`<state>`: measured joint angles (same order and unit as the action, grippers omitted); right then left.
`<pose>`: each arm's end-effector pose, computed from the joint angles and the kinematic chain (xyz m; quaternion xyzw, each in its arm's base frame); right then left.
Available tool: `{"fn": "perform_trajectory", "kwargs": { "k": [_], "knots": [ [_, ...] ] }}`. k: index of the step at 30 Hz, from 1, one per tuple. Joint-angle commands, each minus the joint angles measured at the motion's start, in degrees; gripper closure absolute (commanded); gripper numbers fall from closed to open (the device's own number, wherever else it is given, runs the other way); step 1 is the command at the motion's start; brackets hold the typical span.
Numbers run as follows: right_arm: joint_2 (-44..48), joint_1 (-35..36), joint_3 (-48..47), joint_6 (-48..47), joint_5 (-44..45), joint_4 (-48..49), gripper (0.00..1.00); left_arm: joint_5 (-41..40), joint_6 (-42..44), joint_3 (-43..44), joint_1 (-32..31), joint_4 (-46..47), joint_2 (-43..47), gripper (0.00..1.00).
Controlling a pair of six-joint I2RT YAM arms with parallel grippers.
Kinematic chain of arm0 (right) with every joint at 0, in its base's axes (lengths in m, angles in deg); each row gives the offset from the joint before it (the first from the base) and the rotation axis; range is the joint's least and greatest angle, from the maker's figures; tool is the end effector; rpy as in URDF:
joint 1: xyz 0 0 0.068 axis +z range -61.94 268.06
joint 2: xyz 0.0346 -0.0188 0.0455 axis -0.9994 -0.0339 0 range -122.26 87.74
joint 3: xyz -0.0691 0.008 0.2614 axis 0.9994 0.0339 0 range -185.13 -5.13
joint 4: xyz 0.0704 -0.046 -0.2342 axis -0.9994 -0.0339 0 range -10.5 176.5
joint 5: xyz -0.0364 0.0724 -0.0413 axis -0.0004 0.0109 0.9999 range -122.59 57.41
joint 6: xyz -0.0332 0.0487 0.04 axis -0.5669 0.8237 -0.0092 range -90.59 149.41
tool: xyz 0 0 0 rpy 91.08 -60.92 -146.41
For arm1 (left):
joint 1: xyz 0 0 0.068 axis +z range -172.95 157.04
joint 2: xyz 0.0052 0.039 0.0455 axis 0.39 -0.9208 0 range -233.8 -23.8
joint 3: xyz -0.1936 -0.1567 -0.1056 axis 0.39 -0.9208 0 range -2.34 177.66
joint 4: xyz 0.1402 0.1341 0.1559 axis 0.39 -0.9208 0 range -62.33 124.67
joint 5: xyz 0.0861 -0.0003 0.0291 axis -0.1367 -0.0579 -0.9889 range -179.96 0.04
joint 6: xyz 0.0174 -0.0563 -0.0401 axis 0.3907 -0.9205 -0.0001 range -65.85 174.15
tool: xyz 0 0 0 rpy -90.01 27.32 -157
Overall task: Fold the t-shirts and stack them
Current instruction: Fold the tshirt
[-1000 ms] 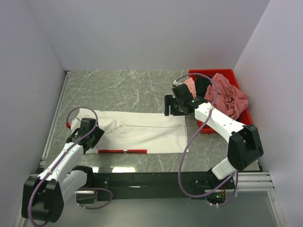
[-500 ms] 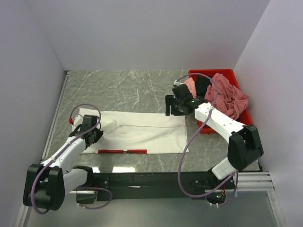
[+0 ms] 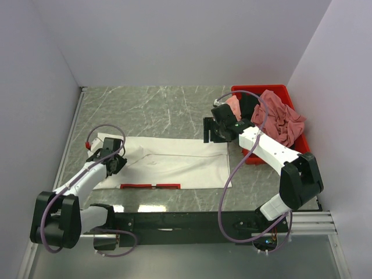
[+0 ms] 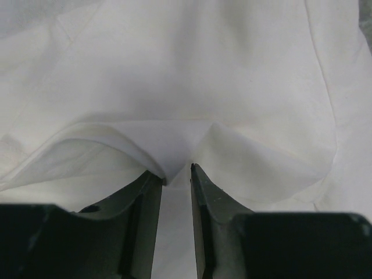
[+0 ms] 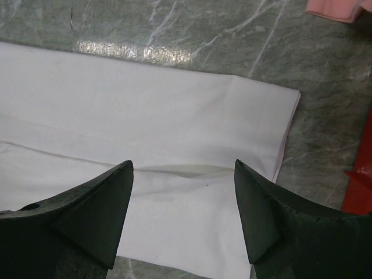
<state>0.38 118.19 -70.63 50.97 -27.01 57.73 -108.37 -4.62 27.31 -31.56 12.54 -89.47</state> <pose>0.2874 0.1603 0.2420 -0.0540 0.9390 0.1054 0.3227 0.2036 -0.0120 0.1542 -0.4421 0.8411 -0.0221 0.3107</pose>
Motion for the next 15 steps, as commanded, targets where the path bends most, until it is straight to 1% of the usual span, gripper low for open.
{"fn": "perform_trajectory", "kwargs": {
  "k": [1,6,9,12,14,15],
  "knots": [
    [1.5,0.3,0.3,0.0,1.4,-0.1,0.23,-3.1,1.3,3.0,0.3,-1.7,-2.0,0.68],
    [1.2,0.2,0.2,-0.3,1.6,-0.1,0.23,-4.1,1.5,3.5,0.4,-1.6,-4.4,0.68],
    [1.2,0.3,0.2,-0.3,1.8,0.0,0.23,-3.0,1.6,3.8,0.4,0.0,-5.2,0.7],
    [1.0,0.3,0.0,-0.4,2.2,-0.1,0.23,-2.4,1.7,4.6,0.4,0.3,-6.4,0.76],
    [1.0,0.2,0.0,-0.4,2.5,-0.3,0.23,-2.9,1.9,5.3,0.4,0.2,-7.0,0.87],
    [1.1,0.3,-0.1,-0.5,2.8,-0.4,0.23,-3.0,1.8,5.9,0.4,-0.6,-7.2,0.95]
  ]
}}
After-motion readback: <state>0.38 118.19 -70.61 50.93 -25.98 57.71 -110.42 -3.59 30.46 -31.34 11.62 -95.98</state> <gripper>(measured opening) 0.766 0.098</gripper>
